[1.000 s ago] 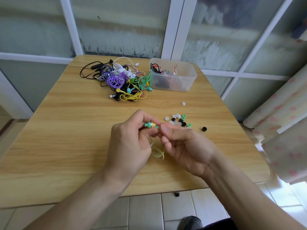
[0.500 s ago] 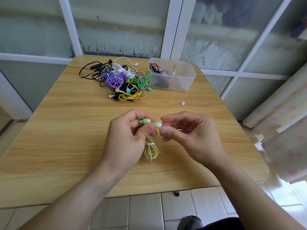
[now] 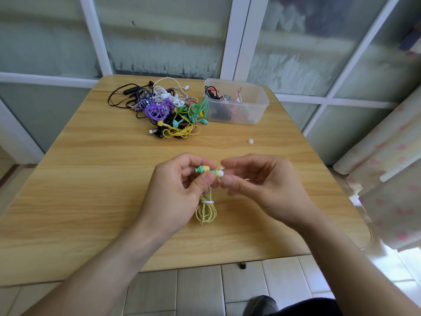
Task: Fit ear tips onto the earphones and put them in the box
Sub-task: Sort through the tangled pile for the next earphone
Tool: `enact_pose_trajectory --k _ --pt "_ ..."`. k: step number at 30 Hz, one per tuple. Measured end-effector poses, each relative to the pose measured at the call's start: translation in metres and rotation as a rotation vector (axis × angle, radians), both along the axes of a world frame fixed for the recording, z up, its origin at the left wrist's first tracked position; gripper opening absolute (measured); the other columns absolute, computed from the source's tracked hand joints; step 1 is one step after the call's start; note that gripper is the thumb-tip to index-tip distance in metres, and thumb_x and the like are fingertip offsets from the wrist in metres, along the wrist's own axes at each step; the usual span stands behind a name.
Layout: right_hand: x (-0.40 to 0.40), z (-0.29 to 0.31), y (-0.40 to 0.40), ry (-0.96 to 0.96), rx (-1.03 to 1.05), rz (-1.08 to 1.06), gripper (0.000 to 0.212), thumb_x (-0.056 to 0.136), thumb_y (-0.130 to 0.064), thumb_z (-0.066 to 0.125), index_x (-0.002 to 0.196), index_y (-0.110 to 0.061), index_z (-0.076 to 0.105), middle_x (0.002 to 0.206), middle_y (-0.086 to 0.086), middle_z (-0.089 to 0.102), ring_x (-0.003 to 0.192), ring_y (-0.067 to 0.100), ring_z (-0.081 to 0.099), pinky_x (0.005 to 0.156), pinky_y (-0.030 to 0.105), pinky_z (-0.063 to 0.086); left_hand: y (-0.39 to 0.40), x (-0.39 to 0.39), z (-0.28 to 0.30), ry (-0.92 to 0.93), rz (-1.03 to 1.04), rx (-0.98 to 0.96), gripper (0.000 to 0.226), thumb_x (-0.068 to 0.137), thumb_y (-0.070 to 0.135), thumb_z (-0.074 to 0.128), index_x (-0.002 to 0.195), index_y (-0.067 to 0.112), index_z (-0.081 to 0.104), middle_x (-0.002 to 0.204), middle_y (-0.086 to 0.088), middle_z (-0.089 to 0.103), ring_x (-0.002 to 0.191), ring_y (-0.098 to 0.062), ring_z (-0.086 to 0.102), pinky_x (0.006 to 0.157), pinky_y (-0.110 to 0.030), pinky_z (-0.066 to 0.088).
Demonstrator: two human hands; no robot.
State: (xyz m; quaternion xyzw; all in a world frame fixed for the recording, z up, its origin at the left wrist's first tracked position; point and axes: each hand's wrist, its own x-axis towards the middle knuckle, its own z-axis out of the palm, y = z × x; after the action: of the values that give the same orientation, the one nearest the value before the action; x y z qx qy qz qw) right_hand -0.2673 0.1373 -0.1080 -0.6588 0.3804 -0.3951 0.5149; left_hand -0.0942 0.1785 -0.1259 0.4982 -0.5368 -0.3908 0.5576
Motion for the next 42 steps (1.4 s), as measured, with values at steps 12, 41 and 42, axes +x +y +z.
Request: enact_pose_trajectory --k 12,41,42 --pt "-0.059 0.003 -0.03 0.698 -0.241 -0.348 0.012 0.088 -0.024 0.069 0.093 -0.033 0.075 0.083 -0.015 0.07 0.08 -0.002 0.061 0.066 0.014 0.046 0.0 0.001 0.0 0.029 -0.105 0.116 0.016 0.098 0.013 0.05 0.11 0.022 0.058 0.074 0.0 0.06 0.069 -0.006 0.053 0.063 -0.02 0.042" --pt "-0.049 0.006 -0.022 0.938 -0.242 -0.147 0.005 0.084 -0.028 0.075 0.081 -0.032 0.073 0.076 -0.016 0.066 0.074 0.0 0.058 0.061 0.005 0.041 0.001 0.004 -0.003 -0.101 -0.142 0.082 0.015 0.1 0.011 0.046 0.096 0.019 0.058 0.07 -0.003 0.067 0.063 -0.009 0.058 0.059 -0.024 0.044" --pt "-0.048 0.006 -0.021 0.932 -0.249 -0.159 0.006 0.084 -0.028 0.074 0.08 -0.032 0.072 0.075 -0.016 0.065 0.074 0.0 0.058 0.062 0.005 0.041 0.001 0.004 -0.003 -0.102 -0.141 0.076 0.014 0.099 0.012 0.047 0.095 0.019 0.059 0.07 -0.004 0.068 0.064 -0.011 0.059 0.061 -0.028 0.045"
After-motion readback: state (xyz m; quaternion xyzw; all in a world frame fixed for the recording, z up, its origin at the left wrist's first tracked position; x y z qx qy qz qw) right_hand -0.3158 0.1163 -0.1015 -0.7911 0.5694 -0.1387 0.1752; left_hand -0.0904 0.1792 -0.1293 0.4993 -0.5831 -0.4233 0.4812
